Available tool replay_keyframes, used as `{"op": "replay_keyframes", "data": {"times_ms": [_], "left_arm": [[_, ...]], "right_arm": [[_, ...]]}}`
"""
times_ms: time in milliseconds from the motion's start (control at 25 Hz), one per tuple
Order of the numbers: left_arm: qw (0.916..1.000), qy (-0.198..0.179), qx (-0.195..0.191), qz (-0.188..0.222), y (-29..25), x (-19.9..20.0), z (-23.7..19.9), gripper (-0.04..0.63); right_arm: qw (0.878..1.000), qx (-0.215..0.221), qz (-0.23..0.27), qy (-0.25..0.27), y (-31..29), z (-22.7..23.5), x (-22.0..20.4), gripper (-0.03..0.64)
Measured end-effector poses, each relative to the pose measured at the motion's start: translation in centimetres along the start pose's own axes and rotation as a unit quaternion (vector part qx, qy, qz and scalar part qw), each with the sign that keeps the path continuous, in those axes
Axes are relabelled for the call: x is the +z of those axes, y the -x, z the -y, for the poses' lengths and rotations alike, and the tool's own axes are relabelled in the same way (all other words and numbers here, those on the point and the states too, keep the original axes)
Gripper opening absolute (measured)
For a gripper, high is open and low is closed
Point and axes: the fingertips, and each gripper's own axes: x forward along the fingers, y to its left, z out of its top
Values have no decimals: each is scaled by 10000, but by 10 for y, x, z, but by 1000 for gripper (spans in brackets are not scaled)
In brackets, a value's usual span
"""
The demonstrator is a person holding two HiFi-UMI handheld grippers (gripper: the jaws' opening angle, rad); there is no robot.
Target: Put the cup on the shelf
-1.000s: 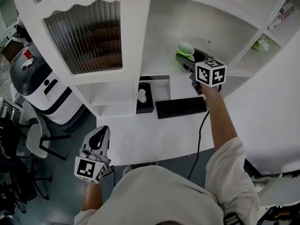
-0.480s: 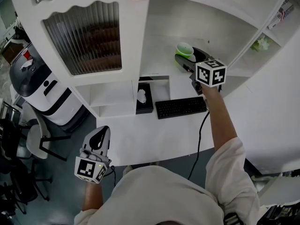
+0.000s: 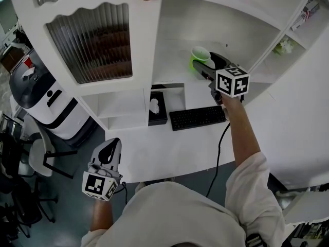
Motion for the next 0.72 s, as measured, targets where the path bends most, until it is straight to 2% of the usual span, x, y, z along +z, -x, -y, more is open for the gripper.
{"op": "replay_keyframes", "data": {"times_ms": [720], "left_arm": [[9985, -11, -537, 52, -15, 3, 10, 2]], "right_arm": [[9989, -212, 422, 85, 83, -26, 11, 225]]}}
